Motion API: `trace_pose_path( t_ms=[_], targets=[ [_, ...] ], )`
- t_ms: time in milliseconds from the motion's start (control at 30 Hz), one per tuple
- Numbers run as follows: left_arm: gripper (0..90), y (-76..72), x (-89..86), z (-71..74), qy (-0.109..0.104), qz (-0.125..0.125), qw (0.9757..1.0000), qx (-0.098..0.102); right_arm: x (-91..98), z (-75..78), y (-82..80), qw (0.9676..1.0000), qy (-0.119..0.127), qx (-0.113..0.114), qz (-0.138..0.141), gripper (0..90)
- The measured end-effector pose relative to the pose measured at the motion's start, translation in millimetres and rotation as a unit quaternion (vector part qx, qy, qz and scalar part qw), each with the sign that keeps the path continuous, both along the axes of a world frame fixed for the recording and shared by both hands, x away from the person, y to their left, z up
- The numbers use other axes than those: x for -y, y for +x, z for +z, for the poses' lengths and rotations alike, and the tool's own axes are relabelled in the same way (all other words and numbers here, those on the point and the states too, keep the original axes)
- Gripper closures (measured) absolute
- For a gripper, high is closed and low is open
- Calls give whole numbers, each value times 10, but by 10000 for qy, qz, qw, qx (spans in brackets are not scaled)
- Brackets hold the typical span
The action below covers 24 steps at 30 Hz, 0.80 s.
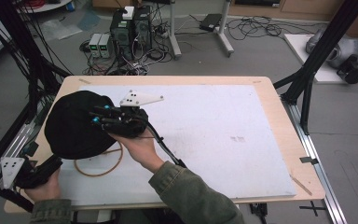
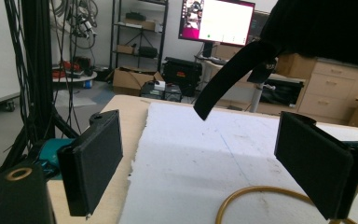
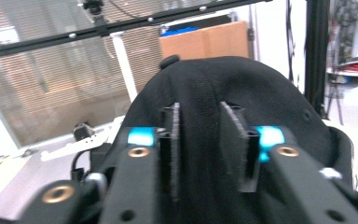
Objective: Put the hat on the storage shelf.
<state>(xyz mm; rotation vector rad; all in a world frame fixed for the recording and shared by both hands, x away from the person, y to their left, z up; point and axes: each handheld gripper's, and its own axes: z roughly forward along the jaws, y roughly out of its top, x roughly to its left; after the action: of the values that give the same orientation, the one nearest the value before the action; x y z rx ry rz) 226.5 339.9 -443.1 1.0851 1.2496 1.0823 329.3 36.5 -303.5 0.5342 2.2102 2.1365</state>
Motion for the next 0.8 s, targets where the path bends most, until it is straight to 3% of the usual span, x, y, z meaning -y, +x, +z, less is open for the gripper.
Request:
trace_pose_path(
  t_ms=[267, 400, 500, 533, 733, 800],
  targets=[
    [154, 1, 3, -2, 25, -2, 10000, -10, 50, -9, -2, 9998, 93, 10, -147, 353],
    [154, -5, 3, -1, 17, 13, 10000, -5, 89, -12, -26, 9987, 24, 6, -518, 220],
    [154, -6, 5, -1, 29, 16, 10000, -11, 152, -4, -38, 9971, 15, 155, -746, 157],
    [154, -6, 7, -1, 34, 14, 10000, -10, 211, -6, -57, 9943, 1, 314, -1016, 120],
    [154, -6, 15, -1, 65, 10, 10000, -30, 438, 6, -51, 9900, -101, 519, -1308, 120],
    [154, -6, 18, -1, 59, 18, 10000, -24, 598, 11, -58, 9861, -219, 589, -1537, 119]
  ],
)
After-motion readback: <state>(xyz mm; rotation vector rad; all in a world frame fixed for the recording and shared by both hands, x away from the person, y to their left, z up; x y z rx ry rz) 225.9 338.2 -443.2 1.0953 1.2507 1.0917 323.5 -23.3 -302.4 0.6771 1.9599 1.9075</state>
